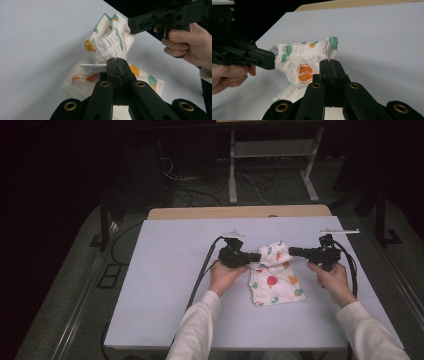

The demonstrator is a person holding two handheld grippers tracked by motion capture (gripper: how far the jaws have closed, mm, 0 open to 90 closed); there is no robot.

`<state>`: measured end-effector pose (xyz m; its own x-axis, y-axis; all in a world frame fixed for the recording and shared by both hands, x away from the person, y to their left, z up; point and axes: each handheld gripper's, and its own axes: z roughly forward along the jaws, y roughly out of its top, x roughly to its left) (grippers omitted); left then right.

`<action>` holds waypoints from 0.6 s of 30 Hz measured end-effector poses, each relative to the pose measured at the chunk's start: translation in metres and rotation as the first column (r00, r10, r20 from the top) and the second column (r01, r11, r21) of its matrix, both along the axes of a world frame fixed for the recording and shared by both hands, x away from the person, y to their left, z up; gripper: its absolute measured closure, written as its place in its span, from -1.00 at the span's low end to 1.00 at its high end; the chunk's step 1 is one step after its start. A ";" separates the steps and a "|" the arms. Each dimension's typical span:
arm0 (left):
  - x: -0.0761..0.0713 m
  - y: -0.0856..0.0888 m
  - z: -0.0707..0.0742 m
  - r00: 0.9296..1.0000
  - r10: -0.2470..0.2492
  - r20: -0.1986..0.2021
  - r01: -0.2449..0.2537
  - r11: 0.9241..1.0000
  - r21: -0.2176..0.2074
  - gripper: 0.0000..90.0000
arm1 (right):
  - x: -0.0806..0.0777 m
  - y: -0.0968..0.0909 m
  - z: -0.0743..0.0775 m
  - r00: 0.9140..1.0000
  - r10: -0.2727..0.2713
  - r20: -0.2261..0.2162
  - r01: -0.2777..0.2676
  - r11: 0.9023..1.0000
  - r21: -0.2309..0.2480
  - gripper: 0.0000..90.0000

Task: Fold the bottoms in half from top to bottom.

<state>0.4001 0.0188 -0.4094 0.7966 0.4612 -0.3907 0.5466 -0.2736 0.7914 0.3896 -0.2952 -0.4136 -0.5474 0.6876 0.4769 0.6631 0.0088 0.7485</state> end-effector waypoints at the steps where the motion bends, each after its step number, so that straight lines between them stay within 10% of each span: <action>1: -0.001 0.000 0.000 1.000 -0.004 -0.001 0.004 1.000 0.000 0.99 | -0.001 0.000 -0.001 1.000 0.003 0.001 -0.003 1.000 -0.002 0.97; 18: -0.023 -0.004 -0.008 0.998 -0.058 -0.007 0.058 0.998 0.018 0.99 | -0.017 -0.003 -0.010 0.999 0.034 -0.040 -0.035 0.999 -0.015 0.97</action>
<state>0.3774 0.0148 -0.4171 0.8197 0.4215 -0.3878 0.5343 -0.3189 0.7828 0.3730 -0.2977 -0.4236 -0.5517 0.6764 0.4880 0.6916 0.0440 0.7209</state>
